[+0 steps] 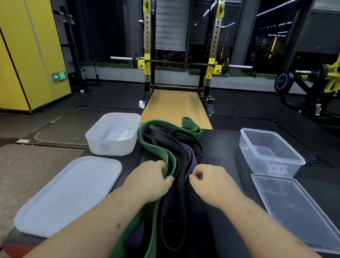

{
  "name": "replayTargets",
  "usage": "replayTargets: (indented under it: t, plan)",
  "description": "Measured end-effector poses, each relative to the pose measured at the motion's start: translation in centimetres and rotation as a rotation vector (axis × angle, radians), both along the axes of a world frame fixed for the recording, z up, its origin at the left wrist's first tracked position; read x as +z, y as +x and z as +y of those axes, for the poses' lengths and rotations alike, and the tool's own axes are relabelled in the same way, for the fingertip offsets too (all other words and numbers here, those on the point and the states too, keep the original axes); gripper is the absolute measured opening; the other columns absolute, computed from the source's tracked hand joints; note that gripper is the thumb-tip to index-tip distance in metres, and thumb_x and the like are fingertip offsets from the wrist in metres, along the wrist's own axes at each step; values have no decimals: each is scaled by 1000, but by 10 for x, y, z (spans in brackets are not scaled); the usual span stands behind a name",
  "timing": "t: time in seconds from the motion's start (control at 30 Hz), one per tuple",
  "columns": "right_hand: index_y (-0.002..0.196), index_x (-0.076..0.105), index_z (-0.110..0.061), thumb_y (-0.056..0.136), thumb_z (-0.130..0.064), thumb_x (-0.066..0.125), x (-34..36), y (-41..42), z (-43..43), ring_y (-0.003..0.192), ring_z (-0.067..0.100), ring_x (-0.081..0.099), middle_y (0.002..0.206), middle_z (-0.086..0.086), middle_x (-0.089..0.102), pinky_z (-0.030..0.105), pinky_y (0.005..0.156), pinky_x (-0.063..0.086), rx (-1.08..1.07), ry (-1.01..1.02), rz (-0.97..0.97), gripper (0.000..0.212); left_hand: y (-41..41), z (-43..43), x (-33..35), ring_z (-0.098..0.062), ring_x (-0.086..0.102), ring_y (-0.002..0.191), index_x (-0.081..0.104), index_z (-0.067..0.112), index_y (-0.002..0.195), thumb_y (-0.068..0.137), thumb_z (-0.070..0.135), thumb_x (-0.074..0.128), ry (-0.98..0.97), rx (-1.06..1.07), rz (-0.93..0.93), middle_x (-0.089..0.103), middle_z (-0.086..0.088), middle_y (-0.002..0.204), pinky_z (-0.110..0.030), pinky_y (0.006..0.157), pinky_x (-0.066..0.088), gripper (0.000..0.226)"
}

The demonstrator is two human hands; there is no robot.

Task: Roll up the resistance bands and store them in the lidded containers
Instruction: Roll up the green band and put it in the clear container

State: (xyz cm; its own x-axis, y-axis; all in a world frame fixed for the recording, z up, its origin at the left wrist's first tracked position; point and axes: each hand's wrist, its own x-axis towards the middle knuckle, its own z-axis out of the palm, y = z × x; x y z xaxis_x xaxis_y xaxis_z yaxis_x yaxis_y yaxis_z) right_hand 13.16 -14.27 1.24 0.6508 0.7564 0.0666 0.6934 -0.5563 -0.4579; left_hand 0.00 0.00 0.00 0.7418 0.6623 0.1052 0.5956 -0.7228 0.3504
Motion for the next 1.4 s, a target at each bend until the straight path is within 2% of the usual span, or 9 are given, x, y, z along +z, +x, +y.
replayTargets:
  t: [0.17, 0.4, 0.53, 0.73, 0.87, 1.03, 1.2, 1.33, 1.4]
  plan:
    - [81, 62, -29, 94, -43, 51, -13, -3, 2, 75, 12, 64, 84, -11, 67, 34, 72, 59, 15, -11, 56, 22, 2, 4, -9, -24, 49, 113, 58, 22, 117, 93, 46, 55, 20, 57, 21, 46, -1, 117, -35, 90, 45, 34]
    - [83, 64, -32, 95, -43, 54, -21, -15, 4, 72, 11, 65, 81, -11, 68, 33, 69, 60, 53, 31, 131, 19, 5, 8, -12, -19, 54, 91, 51, 20, 117, 91, 35, 61, -223, 105, -11, 52, 4, 107, -31, 77, 45, 32]
    - [83, 64, -33, 95, -43, 54, -23, -14, 4, 72, 9, 65, 81, -12, 68, 32, 69, 59, 64, 45, 141, 18, 4, 14, -7, -18, 51, 70, 56, 14, 78, 86, 26, 61, -280, 120, -19, 60, -1, 78, -30, 66, 45, 15]
    - [87, 66, -34, 95, -41, 54, -22, -13, 3, 75, 8, 65, 84, -12, 68, 31, 71, 59, 84, 64, 161, 16, 3, 9, -1, -17, 52, 73, 68, 9, 91, 81, 23, 62, -349, 88, -146, 72, -11, 93, -43, 82, 55, 18]
    - [93, 69, -34, 95, -39, 56, -19, -14, 5, 76, 6, 63, 86, -13, 67, 24, 65, 50, 97, 105, 225, 14, 3, 6, 7, -18, 48, 65, 65, 1, 89, 77, 24, 60, -371, 75, -273, 66, -17, 82, -44, 70, 54, 26]
    - [104, 66, -35, 97, -31, 56, -15, -11, 8, 62, 8, 70, 86, -8, 70, 27, 65, 54, 76, 243, 447, 13, 0, 8, 27, -17, 50, 67, 64, 7, 87, 81, 21, 60, -498, 120, -439, 57, 0, 74, -38, 63, 48, 16]
    - [130, 49, -43, 95, -43, 58, -9, -14, 9, 87, 10, 68, 94, -8, 68, 32, 78, 54, 47, 374, 436, 36, -5, 5, 54, -23, 59, 65, 72, 12, 96, 85, 22, 61, -734, 142, -639, 64, -10, 74, -37, 62, 50, 18]
    - [119, 64, -38, 97, -41, 58, -5, -13, 15, 87, 11, 65, 98, -8, 66, 28, 75, 50, 63, 301, 376, 23, -10, -8, 71, -26, 60, 61, 70, -3, 98, 95, 9, 59, -937, 104, -772, 64, -17, 74, -32, 54, 50, 17]
    - [106, 72, -28, 101, -38, 52, 0, -14, 20, 79, 17, 67, 93, 1, 71, 33, 68, 53, 8, 411, 626, 23, -10, -16, 74, -25, 62, 57, 73, -2, 98, 97, 7, 58, -998, 61, -782, 67, -16, 74, -30, 52, 50, 17]
